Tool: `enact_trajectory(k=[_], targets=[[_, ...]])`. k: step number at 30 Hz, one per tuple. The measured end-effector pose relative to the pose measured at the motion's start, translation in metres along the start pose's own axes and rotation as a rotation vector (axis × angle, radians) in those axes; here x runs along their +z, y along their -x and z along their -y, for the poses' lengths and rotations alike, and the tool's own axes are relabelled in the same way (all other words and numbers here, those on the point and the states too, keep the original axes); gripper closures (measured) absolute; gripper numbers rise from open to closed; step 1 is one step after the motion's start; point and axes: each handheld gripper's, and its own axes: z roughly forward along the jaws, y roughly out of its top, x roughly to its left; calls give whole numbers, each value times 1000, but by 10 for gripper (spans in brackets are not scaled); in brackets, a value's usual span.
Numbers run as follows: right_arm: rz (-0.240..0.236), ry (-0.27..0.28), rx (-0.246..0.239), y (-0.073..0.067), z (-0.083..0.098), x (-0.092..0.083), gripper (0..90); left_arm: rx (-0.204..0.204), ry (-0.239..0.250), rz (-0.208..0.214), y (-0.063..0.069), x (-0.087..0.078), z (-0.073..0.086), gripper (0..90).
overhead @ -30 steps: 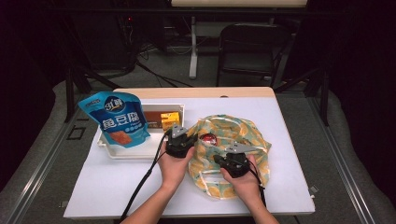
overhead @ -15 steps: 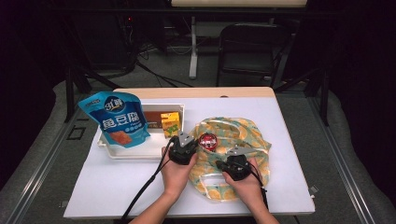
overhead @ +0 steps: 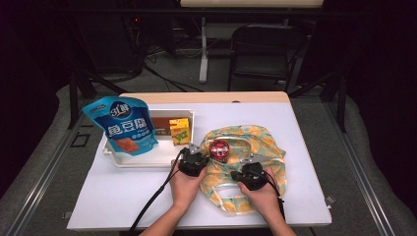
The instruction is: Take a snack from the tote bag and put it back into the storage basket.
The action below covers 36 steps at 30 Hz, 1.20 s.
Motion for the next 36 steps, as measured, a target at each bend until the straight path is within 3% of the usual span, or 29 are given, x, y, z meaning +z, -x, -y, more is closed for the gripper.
enact_trajectory(k=[3,5,9,13,18,23,27,36], targets=[[-45,57,-5,-1,1,-9,779,2,7,7,-1,-1,0,900],[-70,116,-10,-4,-2,-21,720,-18,19,19,-3,-2,1,900],[-82,276,-34,-9,-15,-51,642,-3,22,7,-1,-2,2,900],[-9,340,-8,-8,-31,-53,526,-5,22,8,-2,-2,2,900],[67,294,-22,-10,-44,-27,373,2,21,7,-1,-3,2,900],[84,274,4,-14,-55,-3,231,-5,28,10,-1,-3,2,900],[92,256,-12,-19,-60,11,191,-2,31,11,-1,-4,3,900],[120,230,-11,-16,-64,35,198,-1,34,15,-1,-4,3,900]])
